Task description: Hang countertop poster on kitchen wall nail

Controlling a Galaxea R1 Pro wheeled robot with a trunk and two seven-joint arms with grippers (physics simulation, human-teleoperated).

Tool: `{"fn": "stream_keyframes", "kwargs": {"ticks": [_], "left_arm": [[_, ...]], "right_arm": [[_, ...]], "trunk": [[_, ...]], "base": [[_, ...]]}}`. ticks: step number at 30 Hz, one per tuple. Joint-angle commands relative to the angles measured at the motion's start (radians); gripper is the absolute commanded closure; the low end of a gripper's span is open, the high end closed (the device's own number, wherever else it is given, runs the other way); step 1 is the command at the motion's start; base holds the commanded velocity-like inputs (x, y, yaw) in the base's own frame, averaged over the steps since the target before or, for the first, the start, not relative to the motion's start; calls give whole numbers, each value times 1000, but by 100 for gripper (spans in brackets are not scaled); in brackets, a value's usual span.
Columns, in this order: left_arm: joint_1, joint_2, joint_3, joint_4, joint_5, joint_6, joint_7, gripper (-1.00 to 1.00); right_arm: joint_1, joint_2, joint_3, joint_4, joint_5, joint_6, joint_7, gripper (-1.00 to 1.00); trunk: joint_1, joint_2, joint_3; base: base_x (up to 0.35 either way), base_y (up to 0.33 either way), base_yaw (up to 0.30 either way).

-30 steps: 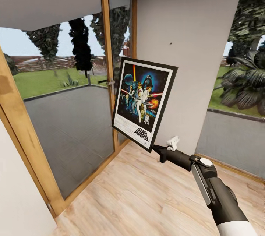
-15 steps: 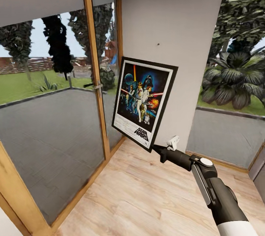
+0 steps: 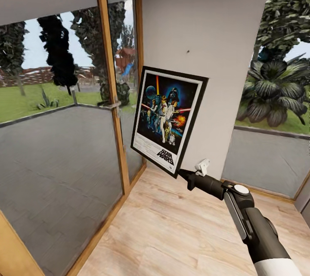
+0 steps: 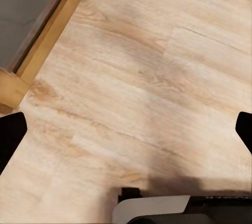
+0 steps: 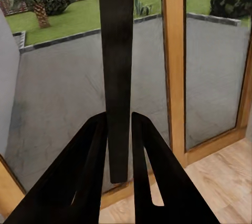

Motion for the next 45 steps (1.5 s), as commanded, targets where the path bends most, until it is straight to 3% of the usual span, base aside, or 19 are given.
{"fn": "stream_keyframes", "kwargs": {"ticks": [1,14,45], "left_arm": [[0,0,2,0,10,0,-8,-100],[0,0,3,0,10,-1,-8,-100],[0,1,3,-1,9,-2,-8,-100]], "right_arm": [[0,-1,1,0,-13,12,1,100],[0,-1,1,0,-13,13,1,100],[0,-1,3,1,-10,13,1,100]], "trunk": [[1,0,0],[1,0,3],[1,0,18]], "base": [[242,279,-170],[208,237,-272],[5,5,-241]]}}
